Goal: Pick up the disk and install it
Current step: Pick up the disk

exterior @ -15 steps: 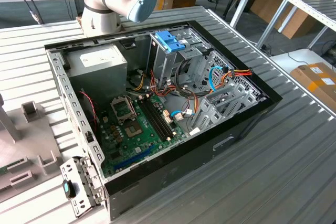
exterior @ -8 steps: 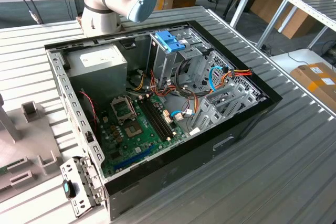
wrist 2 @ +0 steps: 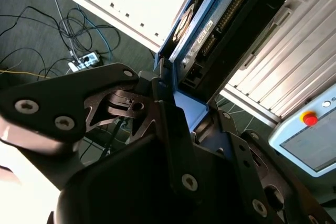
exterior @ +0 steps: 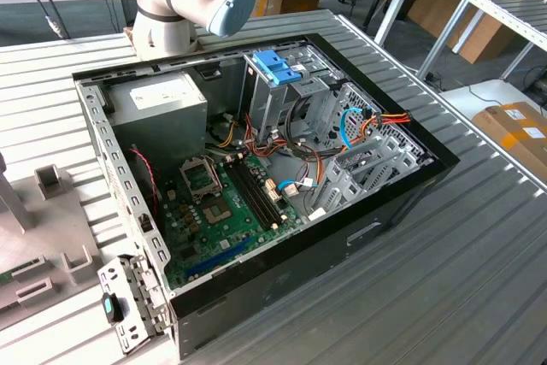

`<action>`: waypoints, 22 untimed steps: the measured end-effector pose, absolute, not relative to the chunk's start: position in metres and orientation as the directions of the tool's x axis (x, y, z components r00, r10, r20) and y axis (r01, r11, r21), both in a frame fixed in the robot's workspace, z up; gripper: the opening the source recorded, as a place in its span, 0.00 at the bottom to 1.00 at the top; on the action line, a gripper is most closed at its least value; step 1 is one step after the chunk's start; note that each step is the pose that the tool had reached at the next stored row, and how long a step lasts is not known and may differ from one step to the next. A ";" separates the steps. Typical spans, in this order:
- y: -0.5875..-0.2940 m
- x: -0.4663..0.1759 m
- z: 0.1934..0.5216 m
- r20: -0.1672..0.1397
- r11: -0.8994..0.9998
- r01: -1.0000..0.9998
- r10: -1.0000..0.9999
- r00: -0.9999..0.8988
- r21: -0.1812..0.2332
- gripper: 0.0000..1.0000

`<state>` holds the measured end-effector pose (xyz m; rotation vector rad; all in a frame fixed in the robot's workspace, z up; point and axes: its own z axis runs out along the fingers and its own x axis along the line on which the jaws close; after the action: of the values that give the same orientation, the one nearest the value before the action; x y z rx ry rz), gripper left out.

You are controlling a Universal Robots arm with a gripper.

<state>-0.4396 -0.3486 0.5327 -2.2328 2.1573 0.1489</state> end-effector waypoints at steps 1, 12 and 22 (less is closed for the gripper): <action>-0.349 -0.440 0.534 -0.092 -0.036 -0.998 -0.995 0.032 0.043 0.37; -0.349 -0.440 0.544 -0.097 -0.037 -0.998 -0.995 0.032 0.042 0.37; -0.349 -0.440 0.558 -0.102 -0.037 -0.998 -0.994 0.032 0.042 0.37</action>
<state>-0.4396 -0.3486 0.5583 -2.2276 2.1518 0.1590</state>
